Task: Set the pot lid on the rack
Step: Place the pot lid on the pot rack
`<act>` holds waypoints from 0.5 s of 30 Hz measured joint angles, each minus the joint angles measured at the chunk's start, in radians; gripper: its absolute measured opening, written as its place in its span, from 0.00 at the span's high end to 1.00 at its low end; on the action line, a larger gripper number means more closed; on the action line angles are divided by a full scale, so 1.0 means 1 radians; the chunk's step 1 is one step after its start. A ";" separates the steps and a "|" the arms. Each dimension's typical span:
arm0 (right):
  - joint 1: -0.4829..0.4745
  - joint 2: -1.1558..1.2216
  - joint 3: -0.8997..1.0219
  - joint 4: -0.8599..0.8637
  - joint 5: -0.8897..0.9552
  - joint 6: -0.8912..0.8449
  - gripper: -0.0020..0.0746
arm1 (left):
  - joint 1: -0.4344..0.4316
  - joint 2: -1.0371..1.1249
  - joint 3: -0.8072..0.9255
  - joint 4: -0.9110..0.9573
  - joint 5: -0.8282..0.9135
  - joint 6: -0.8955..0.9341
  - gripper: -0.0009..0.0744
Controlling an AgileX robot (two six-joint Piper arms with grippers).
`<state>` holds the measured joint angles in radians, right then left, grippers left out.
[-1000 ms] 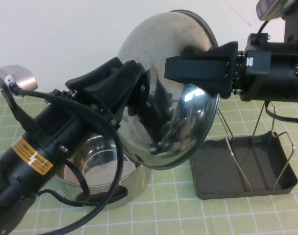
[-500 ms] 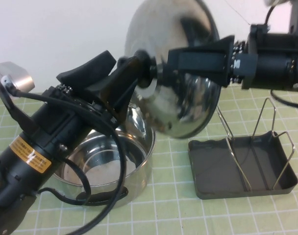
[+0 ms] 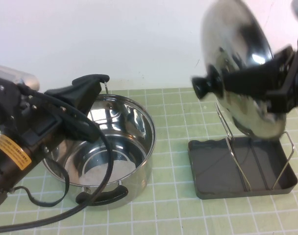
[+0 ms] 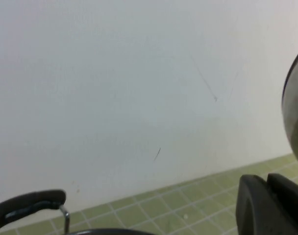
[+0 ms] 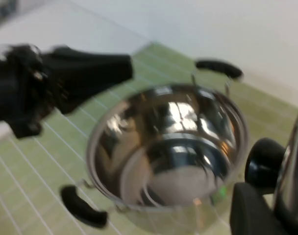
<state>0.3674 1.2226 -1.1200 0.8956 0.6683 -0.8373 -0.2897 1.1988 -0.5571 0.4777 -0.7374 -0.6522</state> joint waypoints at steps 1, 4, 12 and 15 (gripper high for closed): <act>0.000 0.000 0.012 -0.033 -0.008 0.023 0.85 | 0.001 0.000 0.000 0.015 0.024 0.002 0.97; 0.000 0.011 0.053 -0.078 -0.034 0.053 0.85 | 0.001 -0.001 0.000 0.069 0.075 0.004 0.98; 0.000 0.110 0.141 -0.086 -0.134 0.064 0.85 | 0.001 -0.002 0.000 0.142 0.120 0.012 0.99; 0.000 0.143 0.143 -0.092 -0.153 0.051 0.85 | 0.001 -0.002 0.000 0.142 0.124 0.012 0.99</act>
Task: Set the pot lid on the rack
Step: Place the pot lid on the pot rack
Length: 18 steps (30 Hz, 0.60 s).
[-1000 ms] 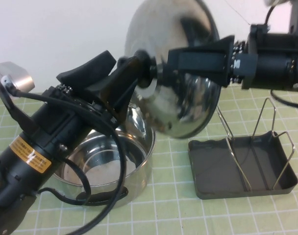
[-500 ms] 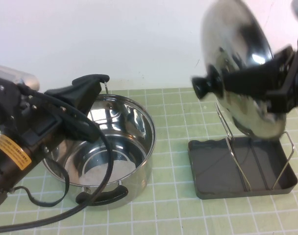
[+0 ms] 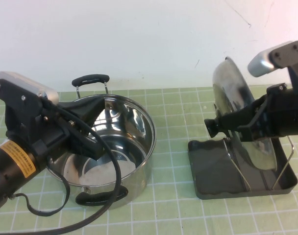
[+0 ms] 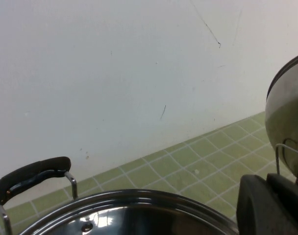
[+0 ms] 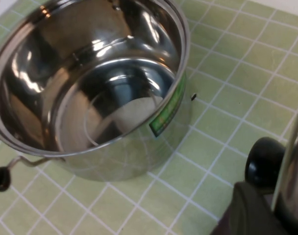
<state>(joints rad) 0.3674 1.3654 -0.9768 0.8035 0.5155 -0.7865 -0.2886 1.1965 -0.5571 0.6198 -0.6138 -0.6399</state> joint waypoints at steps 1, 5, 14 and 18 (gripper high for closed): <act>0.000 0.008 0.000 0.000 -0.006 -0.004 0.85 | 0.000 0.000 0.000 0.001 0.003 0.000 0.99; 0.000 0.019 0.000 -0.002 -0.018 -0.018 0.85 | 0.000 0.000 0.000 0.001 0.023 0.000 0.99; -0.002 0.019 0.000 -0.008 -0.005 -0.061 0.64 | 0.000 0.000 0.000 0.002 0.096 0.023 0.99; -0.002 0.015 0.000 -0.040 0.019 -0.061 0.61 | 0.000 0.000 0.000 0.002 0.118 0.051 0.99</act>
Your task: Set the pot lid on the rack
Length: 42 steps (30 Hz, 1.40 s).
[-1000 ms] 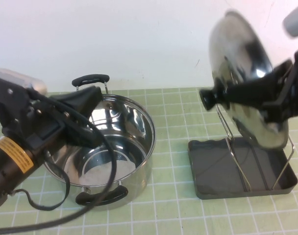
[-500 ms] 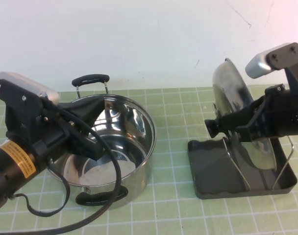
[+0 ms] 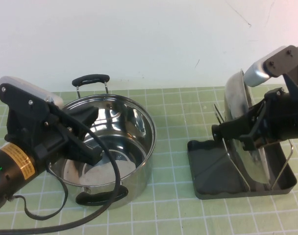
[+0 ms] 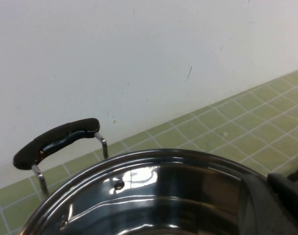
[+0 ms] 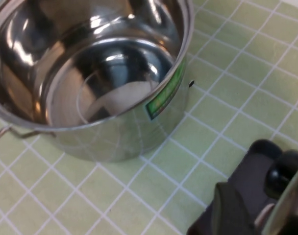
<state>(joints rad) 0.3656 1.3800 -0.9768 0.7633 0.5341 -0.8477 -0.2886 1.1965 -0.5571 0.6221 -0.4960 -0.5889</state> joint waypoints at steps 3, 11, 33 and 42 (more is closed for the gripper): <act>0.000 -0.030 0.000 -0.022 0.022 0.000 0.62 | 0.000 -0.011 0.000 0.000 0.023 0.025 0.99; 0.000 -0.284 0.000 -0.199 0.049 0.113 0.79 | 0.000 -0.208 0.000 -0.002 0.327 0.038 0.99; 0.000 -1.061 0.476 -0.258 -0.044 0.090 0.89 | 0.000 -1.076 0.365 -0.016 0.715 -0.175 0.99; 0.000 -1.085 0.567 -0.257 -0.139 0.081 0.89 | 0.000 -1.163 0.402 -0.027 0.763 -0.184 0.99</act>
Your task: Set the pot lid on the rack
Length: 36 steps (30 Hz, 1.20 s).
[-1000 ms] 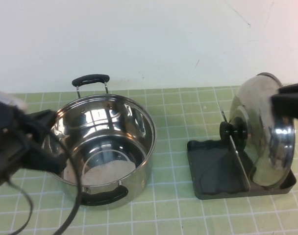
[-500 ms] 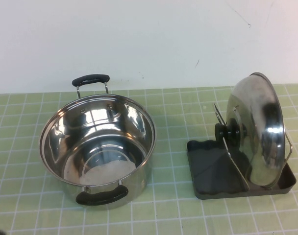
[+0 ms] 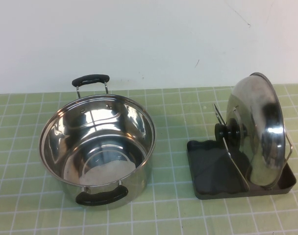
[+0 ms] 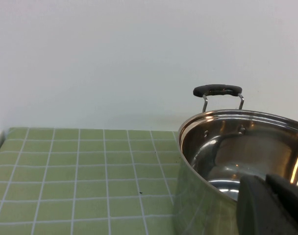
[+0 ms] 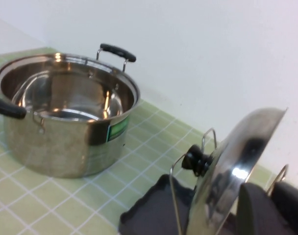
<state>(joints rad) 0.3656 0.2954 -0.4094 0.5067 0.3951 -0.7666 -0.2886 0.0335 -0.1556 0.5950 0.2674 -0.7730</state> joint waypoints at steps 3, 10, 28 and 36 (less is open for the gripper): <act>0.000 0.000 0.005 0.000 0.032 0.000 0.89 | 0.000 0.000 0.000 0.000 0.002 0.000 0.99; 0.000 0.000 0.007 0.000 0.083 0.000 0.89 | 0.000 0.000 0.000 0.000 0.002 0.000 0.99; -0.299 -0.251 0.425 -0.467 -0.253 0.715 0.89 | 0.000 0.000 0.000 0.000 0.004 0.000 0.99; -0.453 -0.308 0.437 -0.558 -0.112 0.641 0.89 | 0.000 0.000 0.000 0.000 0.006 0.000 0.99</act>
<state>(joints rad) -0.0869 -0.0130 0.0275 -0.0508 0.2832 -0.1258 -0.2886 0.0335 -0.1556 0.5950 0.2730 -0.7734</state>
